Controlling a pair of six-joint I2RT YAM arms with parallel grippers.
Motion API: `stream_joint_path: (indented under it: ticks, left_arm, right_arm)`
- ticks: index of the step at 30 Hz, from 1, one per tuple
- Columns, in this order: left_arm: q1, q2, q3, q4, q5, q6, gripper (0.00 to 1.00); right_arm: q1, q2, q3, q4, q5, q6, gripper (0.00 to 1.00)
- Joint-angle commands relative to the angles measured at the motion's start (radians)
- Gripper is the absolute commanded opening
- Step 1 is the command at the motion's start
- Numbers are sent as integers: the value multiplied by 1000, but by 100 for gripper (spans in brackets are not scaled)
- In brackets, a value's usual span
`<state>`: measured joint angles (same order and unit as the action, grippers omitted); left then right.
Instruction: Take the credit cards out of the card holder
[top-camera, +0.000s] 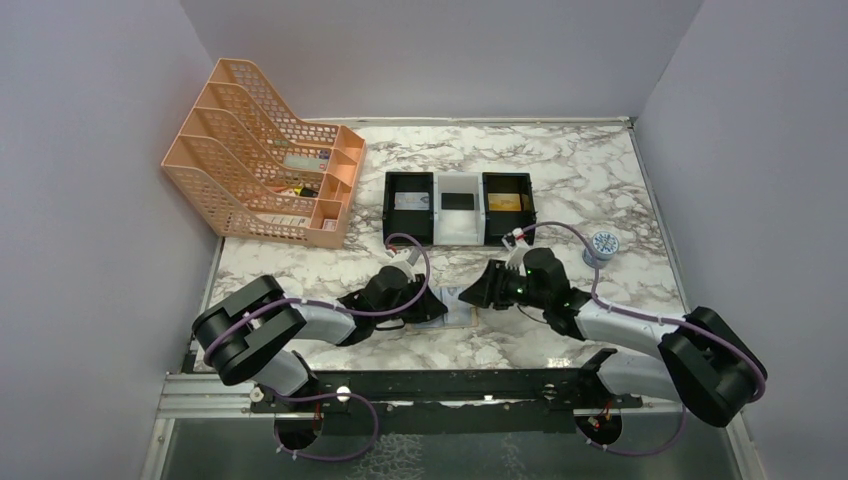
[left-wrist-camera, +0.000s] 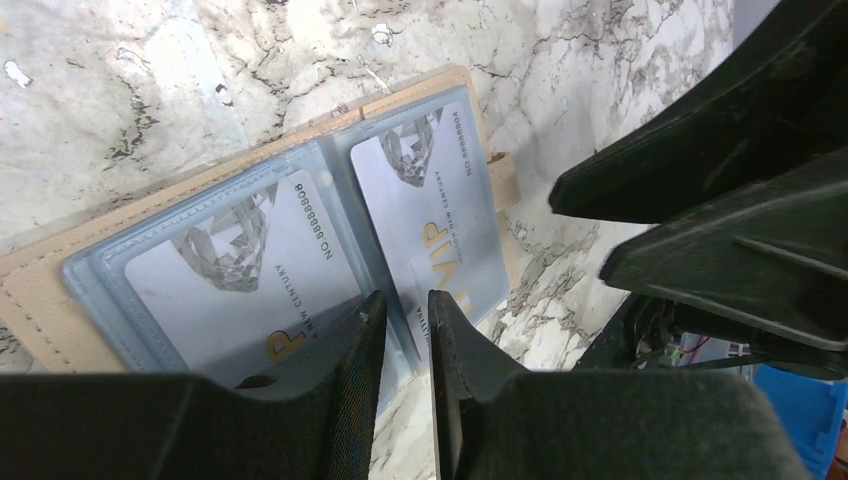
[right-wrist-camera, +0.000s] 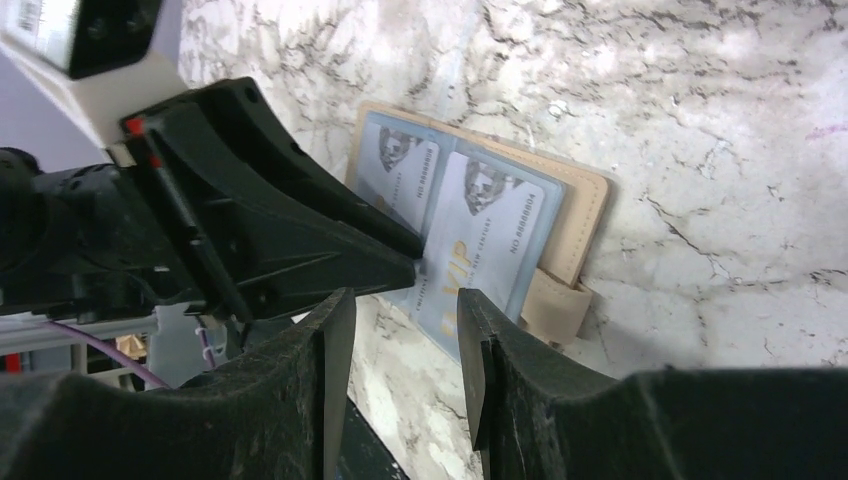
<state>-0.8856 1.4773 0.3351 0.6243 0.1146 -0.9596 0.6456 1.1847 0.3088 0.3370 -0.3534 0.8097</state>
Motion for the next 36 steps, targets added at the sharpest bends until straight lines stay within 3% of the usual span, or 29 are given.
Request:
stream_joint_path:
  ticks: [1, 7, 13, 21, 36]
  left_arm:
    - [-3, 11, -1, 50, -18, -11, 25]
    - [-3, 38, 12, 62, -4, -9, 25]
    - [-3, 57, 16, 77, -3, -14, 25]
    - [-3, 56, 7, 89, 9, -11, 24]
    - [-3, 1, -25, 126, -11, -43, 17]
  right_arm:
    - [-4, 60, 21, 25, -24, -11, 43]
    - [-5, 114, 13, 99, -48, -10, 43]
    - [-5, 143, 36, 37, -4, -32, 43]
    - [-4, 216, 22, 74, -2, -20, 42]
    - [-5, 181, -8, 76, 29, 21, 42]
